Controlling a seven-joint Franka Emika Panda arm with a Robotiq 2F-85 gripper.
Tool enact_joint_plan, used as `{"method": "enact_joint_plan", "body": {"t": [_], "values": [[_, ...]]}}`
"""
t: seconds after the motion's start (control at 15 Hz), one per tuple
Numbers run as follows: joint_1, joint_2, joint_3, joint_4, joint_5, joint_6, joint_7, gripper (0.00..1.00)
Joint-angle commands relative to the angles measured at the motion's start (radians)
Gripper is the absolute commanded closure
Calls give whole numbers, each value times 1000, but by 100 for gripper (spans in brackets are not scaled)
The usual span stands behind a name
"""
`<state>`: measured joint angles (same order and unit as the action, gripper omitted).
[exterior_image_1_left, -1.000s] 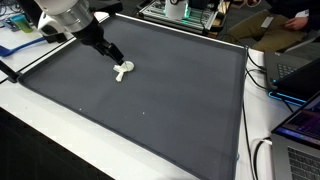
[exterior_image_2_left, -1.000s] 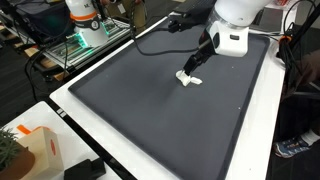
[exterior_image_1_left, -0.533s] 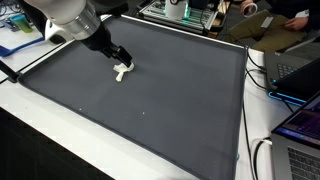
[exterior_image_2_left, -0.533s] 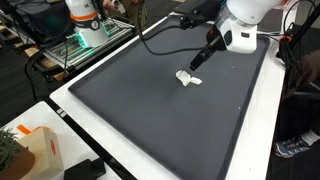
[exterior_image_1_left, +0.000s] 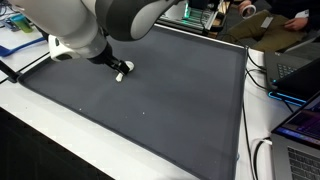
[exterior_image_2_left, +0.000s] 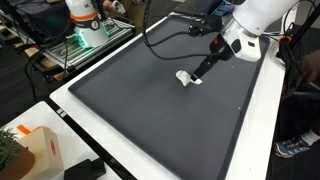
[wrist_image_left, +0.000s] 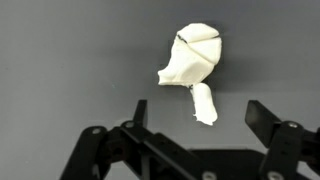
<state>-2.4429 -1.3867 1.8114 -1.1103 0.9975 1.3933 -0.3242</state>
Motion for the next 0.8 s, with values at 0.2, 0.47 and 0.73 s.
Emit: {"method": "enact_joint_plan", "body": {"t": [0.2, 0.47, 0.73], "values": [[-9, -76, -74, 51, 15, -26, -34, 0], [-9, -96, -91, 69, -2, -34, -45, 0], [-10, -111, -95, 99, -11, -27, -54, 0]]}}
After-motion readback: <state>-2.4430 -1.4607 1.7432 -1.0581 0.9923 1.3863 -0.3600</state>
